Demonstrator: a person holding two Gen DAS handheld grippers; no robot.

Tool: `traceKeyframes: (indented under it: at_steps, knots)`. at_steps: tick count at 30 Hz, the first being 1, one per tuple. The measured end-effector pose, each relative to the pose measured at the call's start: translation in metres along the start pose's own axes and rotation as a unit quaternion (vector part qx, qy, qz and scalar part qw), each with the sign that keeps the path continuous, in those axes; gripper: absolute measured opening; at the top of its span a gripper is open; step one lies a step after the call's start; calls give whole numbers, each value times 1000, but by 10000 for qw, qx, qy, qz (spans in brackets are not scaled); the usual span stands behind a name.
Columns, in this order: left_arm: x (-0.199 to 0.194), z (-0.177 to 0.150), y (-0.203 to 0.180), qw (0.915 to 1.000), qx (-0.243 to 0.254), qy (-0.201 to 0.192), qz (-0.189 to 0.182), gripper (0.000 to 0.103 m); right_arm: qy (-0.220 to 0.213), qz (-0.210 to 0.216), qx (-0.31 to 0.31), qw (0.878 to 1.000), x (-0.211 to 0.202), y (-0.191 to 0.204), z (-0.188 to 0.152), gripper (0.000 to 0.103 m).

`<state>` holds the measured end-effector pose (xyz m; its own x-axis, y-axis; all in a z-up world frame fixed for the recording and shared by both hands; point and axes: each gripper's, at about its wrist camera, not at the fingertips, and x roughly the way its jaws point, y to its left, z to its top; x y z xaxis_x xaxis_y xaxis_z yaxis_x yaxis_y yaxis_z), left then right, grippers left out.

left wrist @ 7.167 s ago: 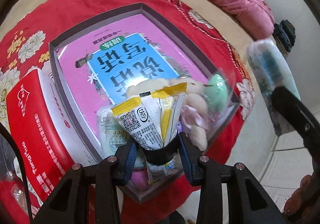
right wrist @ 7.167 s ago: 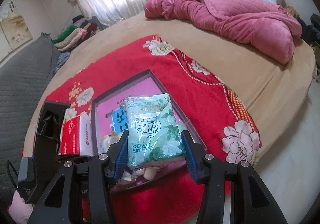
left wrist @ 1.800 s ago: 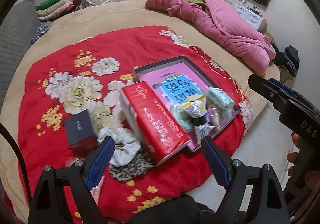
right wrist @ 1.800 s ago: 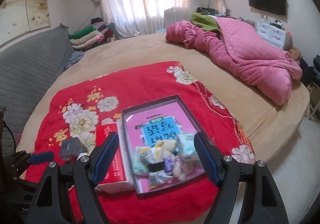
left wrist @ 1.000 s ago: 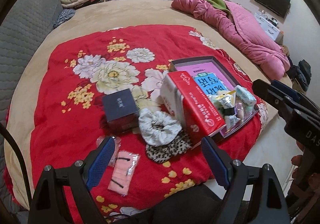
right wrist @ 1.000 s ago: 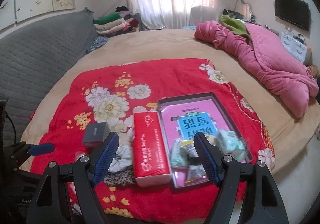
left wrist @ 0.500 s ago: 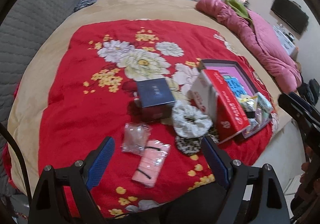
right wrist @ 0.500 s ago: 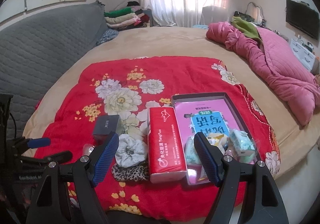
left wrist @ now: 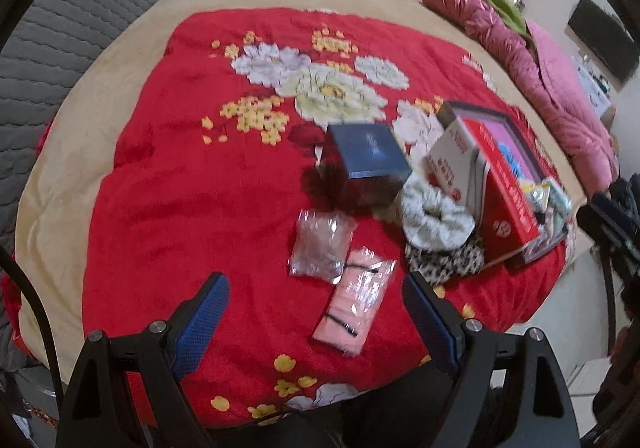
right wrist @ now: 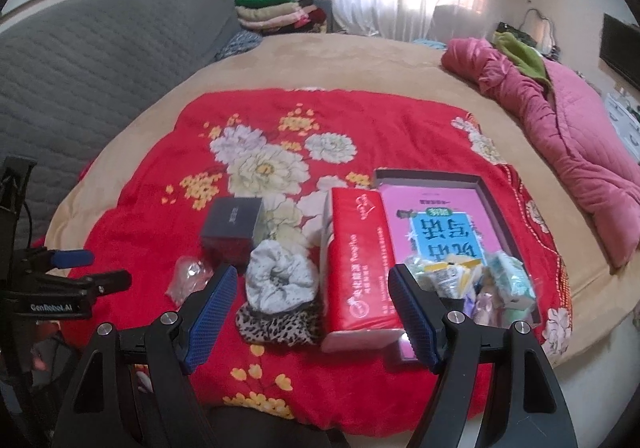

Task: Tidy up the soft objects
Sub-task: 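Move both open tools back over the scrunchies and pink packet, then grasp the pink wrapped packet with the left tool while the right tool grasps the white floral scrunchie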

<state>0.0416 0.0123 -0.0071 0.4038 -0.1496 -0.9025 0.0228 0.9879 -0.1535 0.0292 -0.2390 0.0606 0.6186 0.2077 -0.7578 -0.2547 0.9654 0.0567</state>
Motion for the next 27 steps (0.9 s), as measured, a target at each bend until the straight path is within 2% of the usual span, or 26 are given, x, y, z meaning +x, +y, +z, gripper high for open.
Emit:
traceKeyframes:
  at_steps: [4,10,15,21,27]
  knots:
    - [19,-11,-2,9991,70,286,-302,88,92,70,-84,9999,9,6,-3,79]
    - [53,-27,-16,9952,361,798,-435,88,403,74,-664,9970,27,25,-16,79]
    - [77,-34,-20,9921,389,1113,-435,88,639,-28,-1066,9922,47,38,-27,79]
    - [93,-34,-17,9912,321,1178,-502,87,914,118,-1232,9881,76,47,-19,79]
    - [101,-30,-15,9903,256,1208,-633,87,1340,327,-1271,9822,123,63,-2,79]
